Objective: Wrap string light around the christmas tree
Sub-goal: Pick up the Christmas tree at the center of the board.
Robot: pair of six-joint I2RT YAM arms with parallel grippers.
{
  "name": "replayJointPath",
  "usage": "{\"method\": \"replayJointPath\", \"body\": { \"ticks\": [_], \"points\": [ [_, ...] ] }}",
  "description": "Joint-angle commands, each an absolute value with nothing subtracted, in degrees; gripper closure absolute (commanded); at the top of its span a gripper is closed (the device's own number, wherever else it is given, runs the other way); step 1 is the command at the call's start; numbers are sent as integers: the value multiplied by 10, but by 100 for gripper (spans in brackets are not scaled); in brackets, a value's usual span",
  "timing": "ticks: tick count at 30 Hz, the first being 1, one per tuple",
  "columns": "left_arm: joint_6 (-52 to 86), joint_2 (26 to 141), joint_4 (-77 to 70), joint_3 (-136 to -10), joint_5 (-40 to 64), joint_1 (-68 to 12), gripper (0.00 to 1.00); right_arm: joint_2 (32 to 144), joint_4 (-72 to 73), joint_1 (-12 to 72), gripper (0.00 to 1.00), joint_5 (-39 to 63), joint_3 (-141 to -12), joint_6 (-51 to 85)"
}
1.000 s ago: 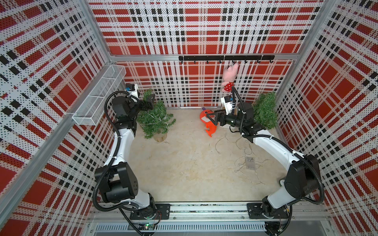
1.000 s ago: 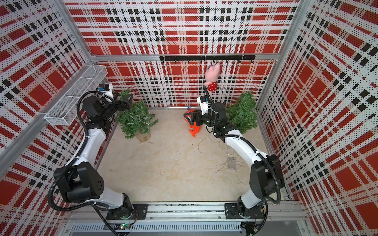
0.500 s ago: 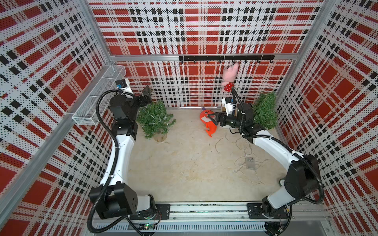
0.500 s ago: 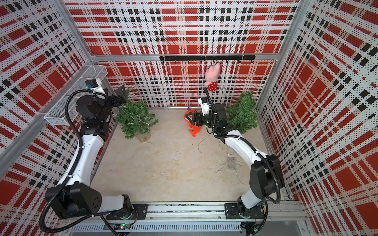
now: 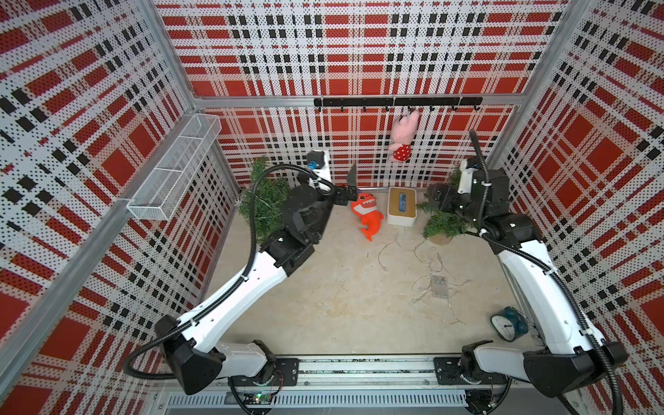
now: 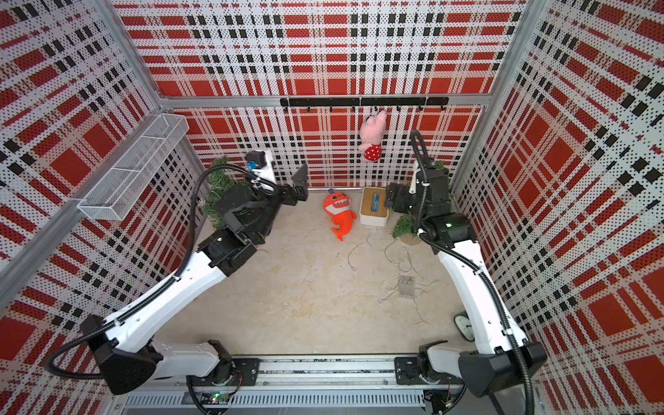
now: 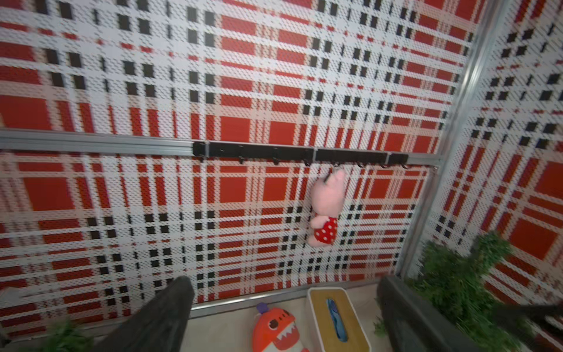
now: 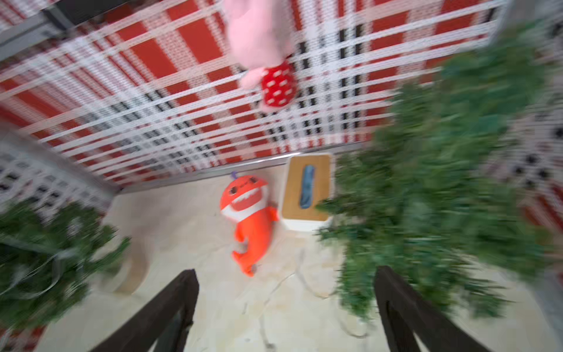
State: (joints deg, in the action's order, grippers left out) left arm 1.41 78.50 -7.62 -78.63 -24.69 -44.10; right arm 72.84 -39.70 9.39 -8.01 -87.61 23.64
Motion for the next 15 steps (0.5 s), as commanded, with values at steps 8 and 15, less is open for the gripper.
{"method": "replayJointPath", "body": {
  "ticks": [8, 15],
  "points": [
    [89, 878, -164, -716, -185, -485, 2, 785, -353, 13, 1, -121, -878, 239],
    [136, 899, -189, -682, -140, -461, 2, 830, -210, 13, 7, -125, -848, 215]
  ]
}}
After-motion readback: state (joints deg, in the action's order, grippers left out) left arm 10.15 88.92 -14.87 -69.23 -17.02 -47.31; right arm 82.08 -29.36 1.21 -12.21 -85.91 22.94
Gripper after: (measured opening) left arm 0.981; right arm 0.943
